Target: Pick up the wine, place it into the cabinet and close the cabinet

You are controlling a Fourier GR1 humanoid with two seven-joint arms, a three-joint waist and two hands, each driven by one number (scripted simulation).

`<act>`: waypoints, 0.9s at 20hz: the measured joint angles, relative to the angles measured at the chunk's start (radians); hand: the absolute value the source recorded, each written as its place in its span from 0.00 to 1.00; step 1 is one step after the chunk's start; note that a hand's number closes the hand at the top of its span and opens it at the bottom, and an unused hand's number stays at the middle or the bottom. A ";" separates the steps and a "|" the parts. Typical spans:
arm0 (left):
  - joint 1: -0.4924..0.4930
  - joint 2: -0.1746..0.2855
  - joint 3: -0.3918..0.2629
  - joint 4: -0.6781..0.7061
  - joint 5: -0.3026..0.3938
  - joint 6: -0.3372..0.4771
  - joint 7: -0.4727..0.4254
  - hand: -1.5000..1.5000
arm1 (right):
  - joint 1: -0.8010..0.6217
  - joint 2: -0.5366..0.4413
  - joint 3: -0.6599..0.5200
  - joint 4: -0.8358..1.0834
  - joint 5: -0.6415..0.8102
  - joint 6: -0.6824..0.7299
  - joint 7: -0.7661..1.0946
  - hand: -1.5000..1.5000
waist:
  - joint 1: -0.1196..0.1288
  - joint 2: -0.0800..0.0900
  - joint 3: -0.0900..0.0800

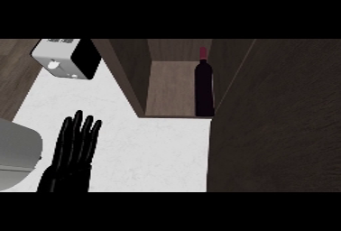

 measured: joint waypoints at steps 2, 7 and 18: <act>0.060 0.022 0.020 -0.028 -0.002 -0.012 -0.027 0.00 | 0.017 0.001 0.047 -0.008 -0.008 0.003 0.032 1.00 | 0.000 0.000 -0.001; 0.198 0.090 0.129 -0.116 0.049 -0.071 -0.067 0.00 | 0.059 0.023 0.166 -0.014 -0.017 0.002 0.075 1.00 | 0.000 0.000 -0.001; 0.521 0.212 0.385 -0.195 0.174 -0.318 -0.173 0.00 | -0.037 0.150 0.486 -0.029 0.106 -0.154 0.205 1.00 | 0.007 -0.004 -0.002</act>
